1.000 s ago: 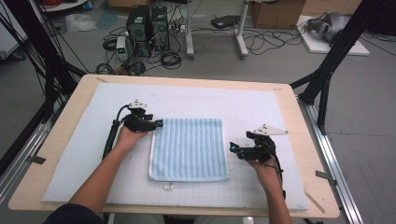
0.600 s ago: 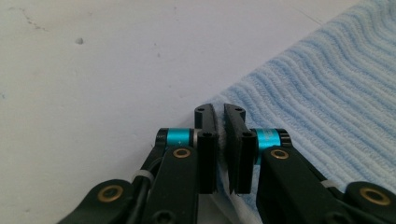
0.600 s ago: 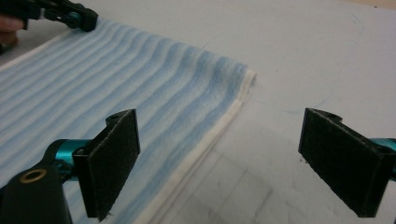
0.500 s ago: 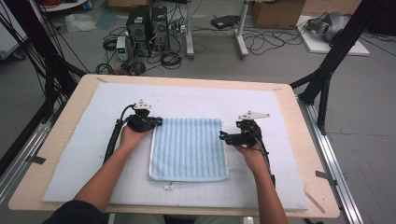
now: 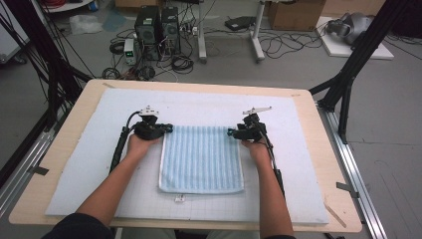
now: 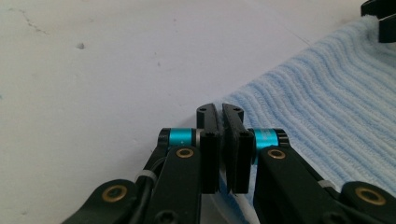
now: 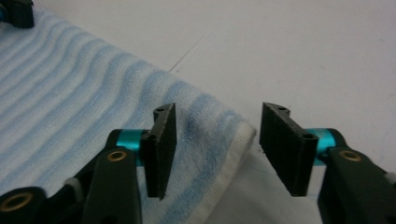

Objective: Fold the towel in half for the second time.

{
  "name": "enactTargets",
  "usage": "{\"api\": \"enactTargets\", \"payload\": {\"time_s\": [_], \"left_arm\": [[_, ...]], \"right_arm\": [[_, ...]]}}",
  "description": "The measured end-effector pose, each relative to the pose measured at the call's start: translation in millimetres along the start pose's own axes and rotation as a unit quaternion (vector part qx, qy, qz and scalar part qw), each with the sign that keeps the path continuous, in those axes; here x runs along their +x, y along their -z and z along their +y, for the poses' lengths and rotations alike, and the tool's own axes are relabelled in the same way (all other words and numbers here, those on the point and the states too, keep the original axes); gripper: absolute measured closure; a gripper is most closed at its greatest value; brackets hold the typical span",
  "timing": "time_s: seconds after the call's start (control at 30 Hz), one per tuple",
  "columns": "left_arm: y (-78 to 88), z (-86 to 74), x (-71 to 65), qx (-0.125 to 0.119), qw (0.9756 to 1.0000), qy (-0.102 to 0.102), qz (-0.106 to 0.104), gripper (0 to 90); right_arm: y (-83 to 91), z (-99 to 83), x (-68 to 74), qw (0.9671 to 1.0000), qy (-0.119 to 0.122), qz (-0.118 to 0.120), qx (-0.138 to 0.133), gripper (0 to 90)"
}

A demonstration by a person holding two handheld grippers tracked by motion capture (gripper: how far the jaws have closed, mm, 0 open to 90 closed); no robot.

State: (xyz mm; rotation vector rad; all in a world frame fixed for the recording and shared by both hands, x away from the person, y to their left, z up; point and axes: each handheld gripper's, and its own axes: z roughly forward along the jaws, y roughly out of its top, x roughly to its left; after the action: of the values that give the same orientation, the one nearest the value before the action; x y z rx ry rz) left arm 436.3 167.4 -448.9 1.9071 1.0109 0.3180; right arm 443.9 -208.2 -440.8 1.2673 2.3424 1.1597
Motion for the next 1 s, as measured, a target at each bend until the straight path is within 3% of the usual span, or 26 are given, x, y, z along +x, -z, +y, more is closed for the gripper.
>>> {"api": "enactTargets", "payload": {"time_s": [0.17, 0.37, 0.53, 0.8, 0.9, 1.0], "left_arm": [[-0.8, -0.6, 1.1, -0.002, 1.0, 0.007, -0.001, 86.1], [1.6, 3.3, 3.1, -0.038, 0.999, 0.023, 0.002, 86.3], [4.1, 7.1, 9.2, -0.073, 0.9956, 0.058, -0.006, 86.3], [23.7, 13.9, -0.2, -0.086, 0.9947, 0.041, -0.037, 86.3], [34.8, 17.7, -7.9, -0.085, 0.9951, 0.019, -0.047, 86.3], [48.9, 15.9, -18.9, -0.1, 0.9936, 0.0, -0.052, 86.3]], "right_arm": [[-4.2, 1.5, 2.7, 0.9998, 0.016, -0.009, 0.011, 76.9], [1.3, 3.0, -1.4, 0.9997, 0.016, -0.015, -0.006, 84.3], [6.9, 8.0, 0.7, 0.9985, 0.019, -0.034, -0.039, 85.0], [23.9, 6.0, 6.4, 0.9979, 0.019, -0.016, -0.06, 85.0], [33.6, 4.8, 12.2, 0.9976, 0.028, -0.007, -0.063, 85.0], [45.5, 0.2, 20.4, 0.9969, 0.036, 0.0, -0.07, 85.1]]}}
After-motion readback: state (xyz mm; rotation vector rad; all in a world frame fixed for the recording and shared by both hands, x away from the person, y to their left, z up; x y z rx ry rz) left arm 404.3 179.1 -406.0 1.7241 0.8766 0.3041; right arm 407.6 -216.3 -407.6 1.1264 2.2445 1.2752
